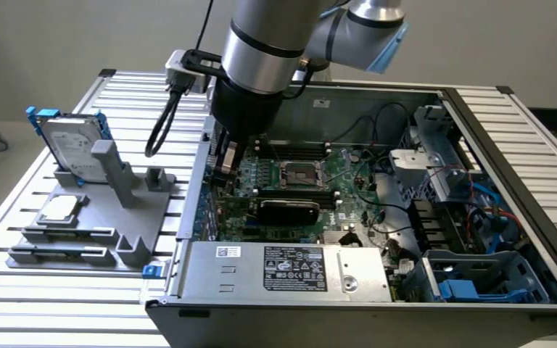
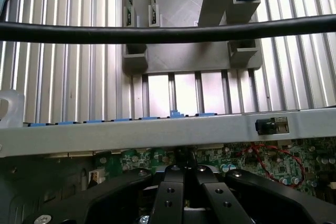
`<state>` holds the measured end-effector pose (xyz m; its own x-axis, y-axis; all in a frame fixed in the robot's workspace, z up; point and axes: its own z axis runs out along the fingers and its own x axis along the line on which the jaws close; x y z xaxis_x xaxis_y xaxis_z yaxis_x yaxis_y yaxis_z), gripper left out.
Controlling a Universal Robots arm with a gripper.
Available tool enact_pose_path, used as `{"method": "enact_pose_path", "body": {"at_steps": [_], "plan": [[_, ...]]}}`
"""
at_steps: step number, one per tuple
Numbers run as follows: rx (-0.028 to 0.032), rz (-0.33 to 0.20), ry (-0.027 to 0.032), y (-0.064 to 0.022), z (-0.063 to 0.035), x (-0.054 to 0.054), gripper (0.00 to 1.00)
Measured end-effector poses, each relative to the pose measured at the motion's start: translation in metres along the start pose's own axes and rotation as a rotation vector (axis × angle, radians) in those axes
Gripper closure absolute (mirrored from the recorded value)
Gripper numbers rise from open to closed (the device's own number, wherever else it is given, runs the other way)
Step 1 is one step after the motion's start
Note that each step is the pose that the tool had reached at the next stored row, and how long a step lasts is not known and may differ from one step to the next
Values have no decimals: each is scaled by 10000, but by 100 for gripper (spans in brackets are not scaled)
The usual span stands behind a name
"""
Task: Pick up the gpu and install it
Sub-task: 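Press down on the gpu until it lock into place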
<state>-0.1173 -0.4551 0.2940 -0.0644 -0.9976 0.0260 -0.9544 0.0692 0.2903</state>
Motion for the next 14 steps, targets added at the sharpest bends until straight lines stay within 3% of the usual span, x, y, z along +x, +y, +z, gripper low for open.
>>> {"method": "enact_pose_path", "body": {"at_steps": [14], "plan": [[6,23,75,-4,15,0,89]]}}
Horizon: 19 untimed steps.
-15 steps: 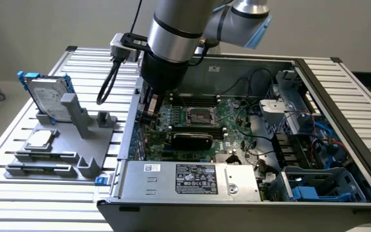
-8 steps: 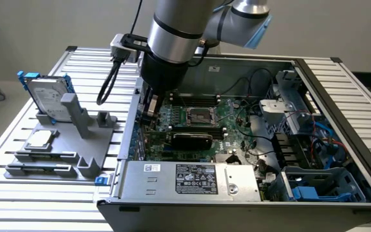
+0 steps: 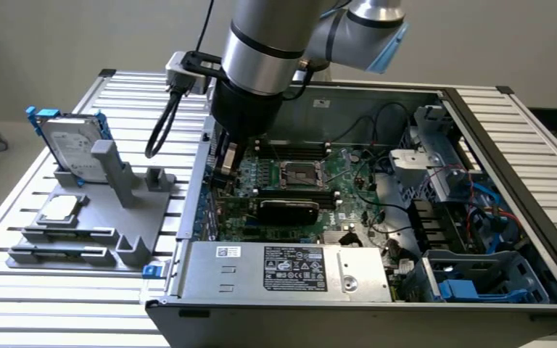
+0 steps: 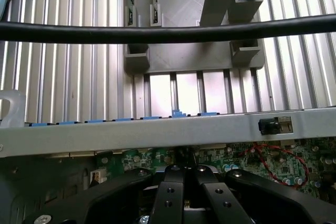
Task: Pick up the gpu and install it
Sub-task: 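Press down on the gpu until it lock into place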
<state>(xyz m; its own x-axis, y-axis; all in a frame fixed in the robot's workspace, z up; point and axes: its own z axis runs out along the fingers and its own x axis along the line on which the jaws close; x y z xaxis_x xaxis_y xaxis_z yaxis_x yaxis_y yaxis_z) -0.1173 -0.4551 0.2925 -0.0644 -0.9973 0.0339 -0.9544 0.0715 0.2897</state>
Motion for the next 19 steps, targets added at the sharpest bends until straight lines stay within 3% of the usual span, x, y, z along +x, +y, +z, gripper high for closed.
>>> {"method": "enact_pose_path", "body": {"at_steps": [5,11,13,15,19], "plan": [[-10,1,1,7,-61,1,89],[10,-2,0,-50,-112,-2,89],[110,-4,-7,-73,-118,-4,89],[264,-6,-15,-94,-125,-5,89],[720,-22,-45,-136,-137,-8,89]]}}
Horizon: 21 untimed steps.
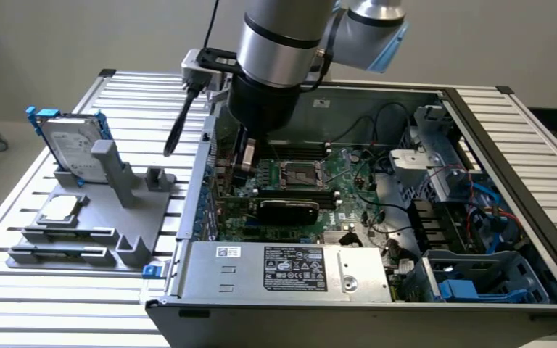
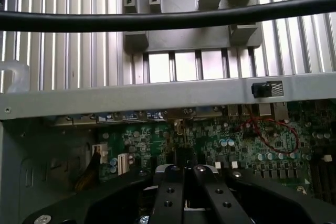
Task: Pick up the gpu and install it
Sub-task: 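Press down on the gpu until it lock into place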
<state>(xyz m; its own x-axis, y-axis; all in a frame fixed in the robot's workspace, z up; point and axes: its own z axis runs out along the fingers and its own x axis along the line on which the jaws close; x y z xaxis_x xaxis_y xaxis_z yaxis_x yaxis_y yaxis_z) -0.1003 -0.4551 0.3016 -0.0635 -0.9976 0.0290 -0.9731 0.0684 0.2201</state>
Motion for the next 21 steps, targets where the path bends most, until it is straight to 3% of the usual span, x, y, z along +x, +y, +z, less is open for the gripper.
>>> {"method": "enact_pose_path", "body": {"at_steps": [2,5,9,12,13,21], "plan": [[226,-9,-18,-27,-6,-2,89],[515,-21,-46,-76,-18,-5,89],[865,-38,-82,-142,-32,-9,89],[1088,-54,-108,-191,-44,-12,89],[1110,-56,-115,-194,-43,-13,89],[1093,-51,-112,-195,-45,-12,89]]}}
